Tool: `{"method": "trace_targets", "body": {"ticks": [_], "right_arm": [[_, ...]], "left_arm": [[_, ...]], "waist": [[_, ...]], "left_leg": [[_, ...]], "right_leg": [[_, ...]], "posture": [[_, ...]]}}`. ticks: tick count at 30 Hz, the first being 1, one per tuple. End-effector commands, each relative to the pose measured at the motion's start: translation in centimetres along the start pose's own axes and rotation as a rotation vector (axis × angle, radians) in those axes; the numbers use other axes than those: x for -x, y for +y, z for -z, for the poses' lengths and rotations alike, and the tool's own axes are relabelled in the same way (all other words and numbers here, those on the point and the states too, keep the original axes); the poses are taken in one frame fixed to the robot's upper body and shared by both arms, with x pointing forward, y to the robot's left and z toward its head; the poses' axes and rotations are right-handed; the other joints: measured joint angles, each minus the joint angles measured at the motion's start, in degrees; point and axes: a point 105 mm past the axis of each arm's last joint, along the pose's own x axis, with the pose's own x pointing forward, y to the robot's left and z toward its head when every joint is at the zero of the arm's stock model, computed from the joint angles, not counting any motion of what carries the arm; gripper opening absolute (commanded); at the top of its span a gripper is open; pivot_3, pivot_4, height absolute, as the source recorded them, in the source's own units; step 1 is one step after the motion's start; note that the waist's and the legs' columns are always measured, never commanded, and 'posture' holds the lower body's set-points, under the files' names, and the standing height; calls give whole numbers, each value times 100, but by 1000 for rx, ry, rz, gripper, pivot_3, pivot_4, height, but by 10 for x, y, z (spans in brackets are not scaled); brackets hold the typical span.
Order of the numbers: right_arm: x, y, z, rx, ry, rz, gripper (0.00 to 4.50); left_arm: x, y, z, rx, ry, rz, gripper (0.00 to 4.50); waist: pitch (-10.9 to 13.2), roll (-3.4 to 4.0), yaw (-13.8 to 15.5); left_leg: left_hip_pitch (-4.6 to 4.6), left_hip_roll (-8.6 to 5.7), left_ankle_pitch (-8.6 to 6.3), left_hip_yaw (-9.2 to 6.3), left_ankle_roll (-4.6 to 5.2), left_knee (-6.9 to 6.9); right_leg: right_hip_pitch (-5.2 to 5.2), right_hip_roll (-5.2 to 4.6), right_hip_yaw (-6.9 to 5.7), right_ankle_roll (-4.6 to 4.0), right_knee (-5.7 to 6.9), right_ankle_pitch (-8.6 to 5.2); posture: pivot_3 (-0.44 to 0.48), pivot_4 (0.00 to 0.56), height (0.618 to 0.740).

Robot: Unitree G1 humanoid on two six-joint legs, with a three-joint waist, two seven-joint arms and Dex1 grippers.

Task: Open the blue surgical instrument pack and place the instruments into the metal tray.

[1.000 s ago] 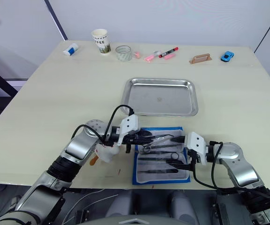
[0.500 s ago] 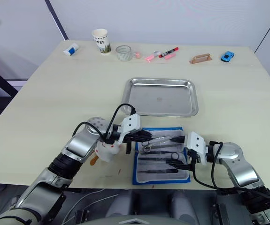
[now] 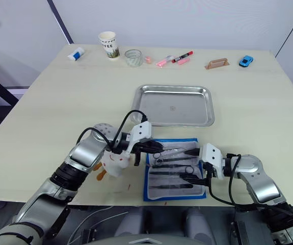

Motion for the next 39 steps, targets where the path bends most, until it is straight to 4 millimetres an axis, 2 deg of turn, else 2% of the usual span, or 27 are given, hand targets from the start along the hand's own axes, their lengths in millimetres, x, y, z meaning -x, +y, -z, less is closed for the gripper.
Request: {"method": "trace_targets", "body": {"ticks": [1, 11, 26, 33, 39], "right_arm": [[-2, 11, 29, -73, 114, -30, 4500], [-2, 13, 31, -78, 122, -40, 4500], [-3, 12, 33, -78, 131, -52, 4500], [-2, 11, 33, -78, 135, -55, 4500], [-2, 9, 33, -75, 137, -57, 4500]], "left_arm": [[8, 4, -14, -48, -18, -14, 38], [16, 3, -18, -45, -11, -10, 38], [36, 3, -12, -23, 23, -21, 38], [53, 0, -3, -5, 45, -34, 38], [79, -2, 11, 19, 73, -68, 38]], "waist": [[0, 0, -1], [0, 0, -3], [0, 1, -4], [1, 1, -3], [1, 1, -9]], "left_leg": [[0, 0, 0, 0, 0, 0], [0, 0, 0, -1, 0, 0], [0, 0, 0, -1, 0, 0], [0, 1, 0, -1, 0, 0], [1, 2, 0, -3, 0, -1]], "right_leg": [[0, 0, 0, 0, 0, 0], [0, 0, 0, 0, 0, 0], [0, 0, 0, -1, 0, 0], [-1, 0, 0, -1, 0, -1], [-2, 0, -4, -4, 2, -3]], "posture": [[0, 150, 740], [0, 150, 740], [0, 150, 740], [0, 150, 740], [0, 150, 740]]}}
